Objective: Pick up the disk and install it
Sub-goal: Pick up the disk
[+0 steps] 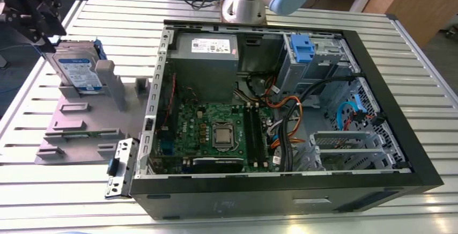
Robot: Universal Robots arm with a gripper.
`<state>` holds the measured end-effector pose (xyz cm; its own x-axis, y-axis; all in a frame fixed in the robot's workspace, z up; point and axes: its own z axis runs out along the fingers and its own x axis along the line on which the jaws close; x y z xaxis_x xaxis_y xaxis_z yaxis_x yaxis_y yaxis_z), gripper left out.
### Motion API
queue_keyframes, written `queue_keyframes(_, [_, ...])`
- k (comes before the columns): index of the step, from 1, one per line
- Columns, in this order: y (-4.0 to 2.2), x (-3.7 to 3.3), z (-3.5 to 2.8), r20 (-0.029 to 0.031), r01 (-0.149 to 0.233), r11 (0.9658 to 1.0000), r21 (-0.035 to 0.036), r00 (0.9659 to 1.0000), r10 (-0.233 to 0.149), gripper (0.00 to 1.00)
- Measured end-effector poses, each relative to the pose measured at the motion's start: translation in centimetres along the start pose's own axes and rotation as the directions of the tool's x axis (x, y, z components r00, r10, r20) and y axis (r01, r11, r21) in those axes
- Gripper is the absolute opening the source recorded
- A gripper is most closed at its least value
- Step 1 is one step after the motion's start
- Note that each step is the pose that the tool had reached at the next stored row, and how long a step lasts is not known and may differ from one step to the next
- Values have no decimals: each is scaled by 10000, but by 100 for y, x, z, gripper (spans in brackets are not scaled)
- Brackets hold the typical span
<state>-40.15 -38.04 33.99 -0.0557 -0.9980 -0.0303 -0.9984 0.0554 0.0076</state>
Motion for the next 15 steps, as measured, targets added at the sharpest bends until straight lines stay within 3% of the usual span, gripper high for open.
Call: queue_keyframes(15, [3, -54, 14, 1, 0, 10000, 1, 10000, 0, 53])
